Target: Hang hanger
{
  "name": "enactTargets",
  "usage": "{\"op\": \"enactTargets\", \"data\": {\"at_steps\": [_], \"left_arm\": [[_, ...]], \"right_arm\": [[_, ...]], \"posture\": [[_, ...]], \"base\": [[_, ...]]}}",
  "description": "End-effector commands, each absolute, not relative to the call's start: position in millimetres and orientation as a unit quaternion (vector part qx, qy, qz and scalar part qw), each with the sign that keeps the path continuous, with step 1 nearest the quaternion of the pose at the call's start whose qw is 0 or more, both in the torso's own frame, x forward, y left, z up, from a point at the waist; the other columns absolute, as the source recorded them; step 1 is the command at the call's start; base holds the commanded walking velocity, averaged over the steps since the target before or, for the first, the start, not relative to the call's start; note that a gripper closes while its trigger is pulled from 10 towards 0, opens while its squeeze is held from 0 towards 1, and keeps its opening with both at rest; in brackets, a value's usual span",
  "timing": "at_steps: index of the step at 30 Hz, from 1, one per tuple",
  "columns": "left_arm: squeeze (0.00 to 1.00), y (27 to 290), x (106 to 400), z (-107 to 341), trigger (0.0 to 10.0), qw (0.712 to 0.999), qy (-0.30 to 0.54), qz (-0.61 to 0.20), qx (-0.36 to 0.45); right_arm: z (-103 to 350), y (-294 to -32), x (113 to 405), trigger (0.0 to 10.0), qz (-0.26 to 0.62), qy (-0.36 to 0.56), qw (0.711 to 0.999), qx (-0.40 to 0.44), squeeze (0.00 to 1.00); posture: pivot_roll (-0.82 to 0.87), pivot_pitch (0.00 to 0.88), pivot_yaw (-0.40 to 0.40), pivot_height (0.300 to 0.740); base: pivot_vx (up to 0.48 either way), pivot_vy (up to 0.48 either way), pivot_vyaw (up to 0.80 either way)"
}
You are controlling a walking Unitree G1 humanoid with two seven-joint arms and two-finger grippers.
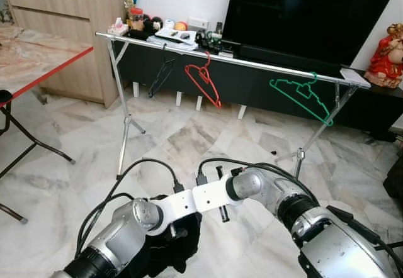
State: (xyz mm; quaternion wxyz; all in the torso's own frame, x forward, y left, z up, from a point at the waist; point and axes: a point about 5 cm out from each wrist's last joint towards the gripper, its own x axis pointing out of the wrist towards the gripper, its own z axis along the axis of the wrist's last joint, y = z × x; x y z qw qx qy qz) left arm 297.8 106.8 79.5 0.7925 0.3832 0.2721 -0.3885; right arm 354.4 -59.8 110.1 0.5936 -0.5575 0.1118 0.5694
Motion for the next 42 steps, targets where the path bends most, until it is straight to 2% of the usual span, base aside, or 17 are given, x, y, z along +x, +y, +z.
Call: {"op": "enactTargets", "data": {"at_steps": [1, 42], "left_arm": [[0.00, 104, 300, 81, 0.0, 0.789, 0.272, -0.383, 0.396], [0.00, 109, 297, 63, 0.0, 0.749, 0.300, -0.374, 0.458]], "right_arm": [[127, -54, 361, 0.0, 0.560, 0.083, 0.613, -0.551, 0.00], [126, -53, 360, 0.0, 0.565, 0.086, 0.615, -0.544, 0.00]], "posture": [[0.20, 0.000, -0.141, 0.740], [0.20, 0.000, -0.142, 0.740]], "base": [[0.000, 0.000, 0.00], [0.000, 0.000, 0.00]]}}
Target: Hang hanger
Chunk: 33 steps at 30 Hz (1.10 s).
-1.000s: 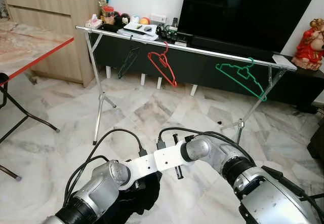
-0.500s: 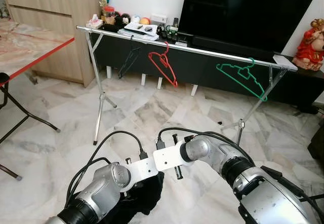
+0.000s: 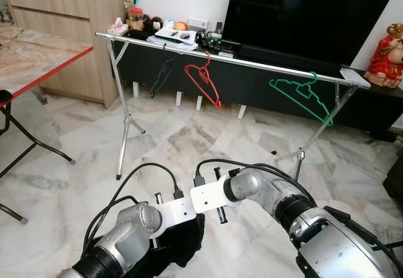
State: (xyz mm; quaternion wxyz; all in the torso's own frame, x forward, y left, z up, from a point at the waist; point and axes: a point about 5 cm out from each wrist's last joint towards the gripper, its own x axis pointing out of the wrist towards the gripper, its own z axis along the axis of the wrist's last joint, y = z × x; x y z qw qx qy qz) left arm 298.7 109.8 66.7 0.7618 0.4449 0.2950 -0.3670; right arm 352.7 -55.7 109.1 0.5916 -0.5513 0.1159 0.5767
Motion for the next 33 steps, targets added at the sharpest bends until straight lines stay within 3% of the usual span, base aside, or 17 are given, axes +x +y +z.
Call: {"op": "enactTargets", "data": {"at_steps": [1, 9, 10, 11, 12, 13, 14, 15, 27, 33], "left_arm": [[0.00, 109, 297, 63, 0.0, 0.747, 0.300, -0.373, 0.462], [0.00, 110, 297, 62, 0.0, 0.742, 0.299, -0.373, 0.470], [0.00, 110, 298, 61, 0.0, 0.741, 0.299, -0.372, 0.472], [0.00, 110, 298, 61, 0.0, 0.741, 0.299, -0.372, 0.472], [0.00, 110, 298, 60, 0.0, 0.740, 0.299, -0.371, 0.475], [0.00, 111, 298, 60, 0.0, 0.740, 0.298, -0.370, 0.476], [0.00, 111, 298, 60, 0.0, 0.740, 0.298, -0.370, 0.476], [0.00, 111, 299, 60, 0.0, 0.740, 0.298, -0.369, 0.476], [0.00, 117, 299, 57, 0.0, 0.740, 0.301, -0.359, 0.482], [0.00, 121, 301, 57, 0.0, 0.752, 0.301, -0.346, 0.474]], "right_arm": [[126, -53, 360, 0.0, 0.565, 0.086, 0.615, -0.543, 0.00], [126, -53, 360, 0.0, 0.565, 0.086, 0.614, -0.544, 0.00], [126, -53, 360, 1.1, 0.565, 0.086, 0.615, -0.543, 0.00], [126, -53, 360, 1.1, 0.565, 0.086, 0.615, -0.543, 0.00], [126, -53, 360, 10.0, 0.565, 0.085, 0.616, -0.542, 0.00], [126, -53, 360, 10.0, 0.567, 0.086, 0.616, -0.540, 0.62], [126, -53, 360, 10.0, 0.567, 0.086, 0.616, -0.540, 0.62], [126, -52, 359, 10.0, 0.569, 0.086, 0.616, -0.538, 1.00], [125, -55, 357, 10.0, 0.582, 0.095, 0.604, -0.536, 1.00], [121, -62, 355, 10.0, 0.597, 0.109, 0.584, -0.540, 1.00]], "posture": [[0.20, 0.000, -0.142, 0.740], [0.20, 0.000, -0.144, 0.740], [0.20, 0.000, -0.144, 0.740], [0.20, 0.000, -0.144, 0.740], [0.20, 0.000, -0.144, 0.740], [0.20, 0.000, -0.144, 0.740], [0.20, 0.000, -0.144, 0.740], [0.20, 0.000, -0.144, 0.740], [0.19, 0.000, -0.145, 0.740], [0.19, 0.000, -0.146, 0.740]], "base": [[0.000, 0.000, 0.00], [0.000, 0.000, 0.00], [0.000, 0.000, 0.00], [0.000, 0.000, 0.00], [0.000, 0.000, 0.00], [0.000, 0.000, 0.00], [0.000, 0.000, 0.00], [0.000, 0.000, 0.00], [0.000, 0.000, 0.00], [0.000, 0.000, 0.00]]}}
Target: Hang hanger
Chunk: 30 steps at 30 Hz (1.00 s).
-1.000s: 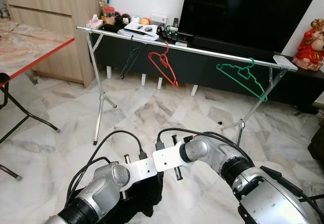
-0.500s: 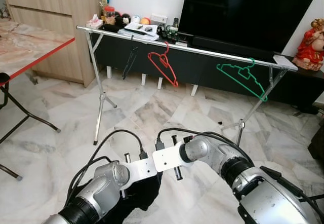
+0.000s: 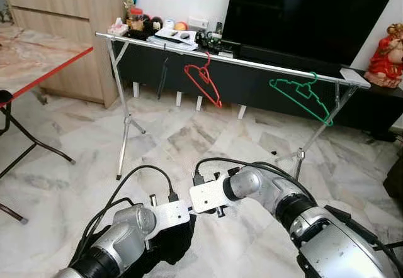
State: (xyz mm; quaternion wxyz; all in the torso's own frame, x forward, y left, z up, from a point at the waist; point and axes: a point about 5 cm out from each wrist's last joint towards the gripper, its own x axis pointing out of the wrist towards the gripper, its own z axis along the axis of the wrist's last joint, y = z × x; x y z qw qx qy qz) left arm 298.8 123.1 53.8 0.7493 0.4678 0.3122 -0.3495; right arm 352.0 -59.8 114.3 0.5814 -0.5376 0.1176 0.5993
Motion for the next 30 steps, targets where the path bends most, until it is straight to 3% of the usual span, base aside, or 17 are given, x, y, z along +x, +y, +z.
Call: {"op": "enactTargets", "data": {"at_steps": [1, 6, 9, 10, 11, 12, 13, 14, 15, 16, 17, 18, 19, 20, 24, 25, 30], "left_arm": [[0.00, 124, 303, 58, 0.0, 0.758, 0.302, -0.338, 0.470], [0.00, 140, 305, 56, 0.0, 0.785, 0.305, -0.305, 0.444], [0.00, 143, 305, 56, 0.0, 0.801, 0.298, -0.293, 0.430], [0.00, 145, 308, 58, 0.0, 0.823, 0.283, -0.278, 0.407], [0.00, 146, 309, 60, 0.0, 0.838, 0.272, -0.266, 0.391], [0.00, 150, 311, 62, 0.0, 0.858, 0.255, -0.248, 0.370], [0.00, 158, 314, 68, 0.0, 0.894, 0.220, -0.211, 0.329], [0.00, 158, 314, 68, 0.0, 0.894, 0.220, -0.211, 0.329], [0.00, 161, 315, 70, 0.0, 0.903, 0.210, -0.201, 0.318], [0.00, 168, 317, 79, 0.0, 0.931, 0.164, -0.164, 0.282], [0.00, 171, 318, 82, 0.0, 0.941, 0.146, -0.147, 0.267], [0.00, 171, 318, 82, 0.0, 0.941, 0.146, -0.147, 0.267], [0.00, 182, 317, 87, 2.7, 0.961, 0.119, -0.104, 0.226], [0.00, 189, 315, 87, 10.0, 0.968, 0.111, -0.086, 0.206], [0.00, 199, 310, 87, 10.0, 0.977, 0.100, -0.061, 0.179], [0.00, 207, 305, 86, 10.0, 0.983, 0.093, -0.039, 0.155], [0.00, 217, 300, 81, 10.0, 0.987, 0.092, -0.009, 0.129]], "right_arm": [[120, -68, 354, 10.0, 0.601, 0.118, 0.573, -0.544, 1.00], [115, -96, 353, 10.0, 0.603, 0.152, 0.565, -0.541, 1.00], [116, -103, 355, 10.0, 0.591, 0.149, 0.584, -0.537, 1.00], [120, -107, 359, 10.0, 0.576, 0.142, 0.615, -0.520, 0.55], [123, -111, 361, 10.0, 0.565, 0.136, 0.637, -0.507, 0.00], [129, -115, 366, 10.0, 0.537, 0.126, 0.685, -0.476, 0.00], [141, -127, 377, 10.0, 0.461, 0.100, 0.778, -0.415, 0.00], [141, -127, 377, 10.0, 0.461, 0.100, 0.778, -0.415, 0.00], [145, -131, 380, 10.0, 0.438, 0.093, 0.800, -0.399, 0.00], [150, -151, 387, 10.0, 0.354, 0.088, 0.867, -0.339, 0.00], [150, -160, 388, 10.0, 0.321, 0.091, 0.890, -0.310, 0.00], [150, -160, 388, 10.0, 0.321, 0.091, 0.890, -0.310, 0.00], [145, -183, 388, 10.0, 0.245, 0.100, 0.931, -0.251, 0.00], [136, -196, 384, 10.0, 0.206, 0.115, 0.946, -0.222, 0.00], [115, -217, 372, 10.0, 0.142, 0.146, 0.965, -0.167, 0.00], [86, -238, 354, 10.0, 0.070, 0.188, 0.973, -0.113, 0.00], [45, -257, 323, 10.0, -0.009, 0.258, 0.962, -0.092, 0.00]], "posture": [[0.19, 0.000, -0.147, 0.740], [0.18, 0.000, -0.145, 0.740], [0.18, 0.000, -0.145, 0.740], [0.18, 0.000, -0.147, 0.740], [0.18, 0.000, -0.147, 0.740], [0.18, 0.000, -0.148, 0.740], [0.17, 0.000, -0.147, 0.740], [0.17, 0.000, -0.147, 0.740], [0.17, 0.000, -0.147, 0.740], [0.17, 0.000, -0.143, 0.740], [0.17, 0.000, -0.143, 0.740], [0.17, 0.000, -0.143, 0.740], [0.16, 0.000, -0.136, 0.740], [0.15, 0.000, -0.134, 0.740], [0.15, 0.000, -0.130, 0.740], [0.15, 0.000, -0.123, 0.740], [0.15, 0.000, -0.113, 0.740]], "base": [[0.000, 0.000, 0.00], [0.000, 0.000, 0.00], [0.000, 0.000, 0.00], [0.000, 0.000, 0.00], [0.000, 0.000, 0.00], [0.000, 0.000, 0.00], [0.000, 0.000, 0.00], [0.000, 0.000, 0.00], [0.000, 0.000, 0.00], [0.000, 0.000, 0.00], [0.000, 0.000, 0.00], [0.000, 0.000, 0.00], [0.000, 0.000, 0.00], [0.000, 0.000, 0.00], [0.000, 0.000, 0.00], [0.000, 0.000, 0.00], [0.000, 0.000, 0.00]]}}
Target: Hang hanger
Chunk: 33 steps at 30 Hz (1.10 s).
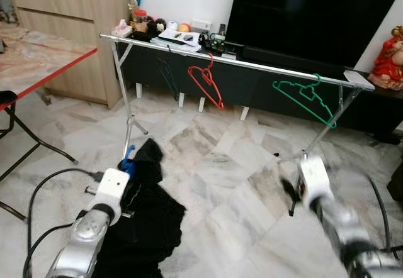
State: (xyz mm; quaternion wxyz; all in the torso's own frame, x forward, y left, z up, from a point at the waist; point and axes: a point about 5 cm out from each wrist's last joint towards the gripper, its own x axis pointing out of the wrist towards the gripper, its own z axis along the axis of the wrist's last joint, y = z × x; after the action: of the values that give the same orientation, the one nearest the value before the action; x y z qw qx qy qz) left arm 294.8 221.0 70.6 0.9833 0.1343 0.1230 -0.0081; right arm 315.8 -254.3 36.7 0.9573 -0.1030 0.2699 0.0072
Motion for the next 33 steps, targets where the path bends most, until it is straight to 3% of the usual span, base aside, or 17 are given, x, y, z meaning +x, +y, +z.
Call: {"op": "enactTargets", "data": {"at_steps": [1, 5, 9, 17, 22, 28, 33], "left_arm": [[0.00, 218, 298, 80, 10.0, 0.989, 0.089, -0.002, 0.116], [0.00, 220, 289, 77, 10.0, 0.994, 0.070, 0.012, 0.086], [0.00, 221, 285, 75, 10.0, 0.994, 0.066, 0.016, 0.080], [0.00, 211, 272, 70, 10.0, 0.995, 0.066, -0.011, 0.072], [0.00, 203, 271, 65, 10.0, 0.994, 0.069, -0.035, 0.079], [0.00, 197, 273, 66, 10.0, 0.994, 0.066, -0.041, 0.075], [0.00, 195, 273, 68, 10.0, 0.994, 0.066, -0.046, 0.076]], "right_arm": [[29, -259, 309, 10.0, -0.020, 0.288, 0.953, -0.097, 0.00], [-13, -250, 271, 10.0, -0.048, 0.355, 0.932, -0.060, 0.00], [-27, -243, 257, 10.0, -0.050, 0.377, 0.924, -0.052, 0.00], [-75, -223, 193, 10.0, -0.086, 0.474, 0.876, -0.002, 0.00], [-79, -216, 188, 10.0, -0.054, 0.486, 0.872, -0.004, 0.00], [-79, -211, 189, 10.0, -0.001, 0.503, 0.860, -0.087, 0.00], [-79, -206, 192, 10.0, -0.001, 0.499, 0.864, -0.066, 0.00]], "posture": [[0.16, 0.000, -0.109, 0.740], [0.16, 0.000, -0.087, 0.740], [0.15, 0.000, -0.079, 0.740], [0.18, 0.000, -0.078, 0.740], [0.18, 0.000, -0.077, 0.740], [0.17, 0.000, -0.074, 0.740], [0.16, 0.000, -0.068, 0.740]], "base": [[0.000, 0.000, 0.00], [0.000, 0.000, 0.00], [0.000, 0.000, 0.00], [0.035, 0.000, 0.00], [0.377, 0.000, 0.00], [0.454, 0.000, 0.00], [0.451, 0.000, -0.32]]}}
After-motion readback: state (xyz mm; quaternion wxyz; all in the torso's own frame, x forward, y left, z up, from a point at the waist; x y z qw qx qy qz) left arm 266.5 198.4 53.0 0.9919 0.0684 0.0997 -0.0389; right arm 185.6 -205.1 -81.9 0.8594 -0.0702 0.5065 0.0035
